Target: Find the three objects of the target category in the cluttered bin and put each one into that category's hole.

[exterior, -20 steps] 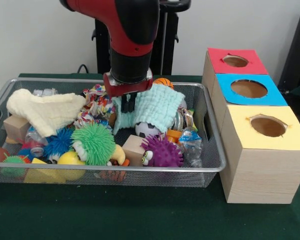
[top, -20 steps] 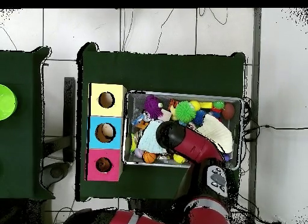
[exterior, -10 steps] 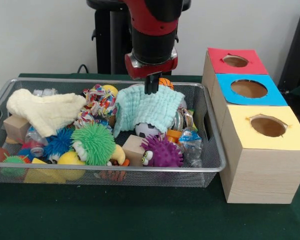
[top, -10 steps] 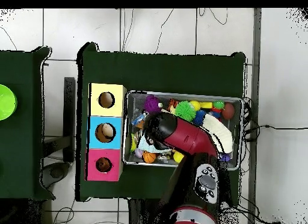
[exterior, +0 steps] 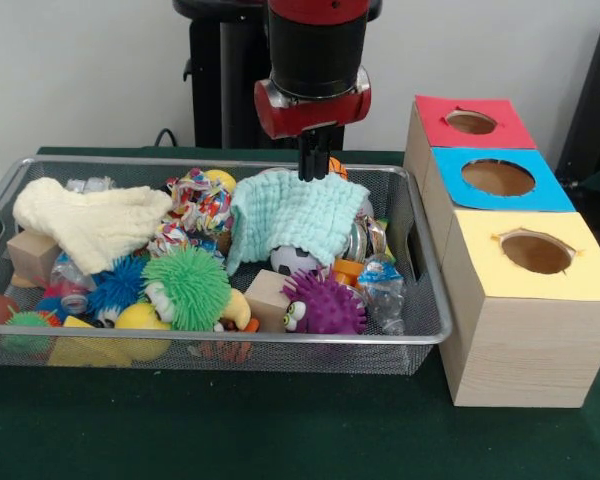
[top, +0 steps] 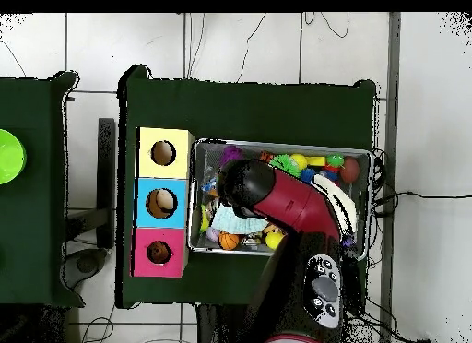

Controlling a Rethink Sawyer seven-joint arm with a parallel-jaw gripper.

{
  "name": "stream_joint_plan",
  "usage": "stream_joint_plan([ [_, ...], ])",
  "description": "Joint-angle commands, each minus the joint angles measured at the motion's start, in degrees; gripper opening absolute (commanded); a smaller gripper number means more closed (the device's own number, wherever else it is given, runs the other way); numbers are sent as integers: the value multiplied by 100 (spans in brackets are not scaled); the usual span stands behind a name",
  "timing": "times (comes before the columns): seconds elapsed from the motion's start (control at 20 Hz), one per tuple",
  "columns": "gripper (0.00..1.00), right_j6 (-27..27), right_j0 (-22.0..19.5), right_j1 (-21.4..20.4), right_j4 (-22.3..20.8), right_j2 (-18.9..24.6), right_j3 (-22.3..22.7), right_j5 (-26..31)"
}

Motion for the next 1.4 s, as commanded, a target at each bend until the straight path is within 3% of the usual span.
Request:
stream_joint_plan([
  [0.05,0,1000,-396,-121,293,877,-138,-606],
  [0.45,0,526,-940,3,181,1511,-11,-1157],
  [0.6,0,393,-1182,-8,39,1792,190,-1600],
  [1.0,0,429,-1544,220,-396,2044,428,-2201],
  [1.4,0,481,-1987,306,-746,2565,621,-2775],
])
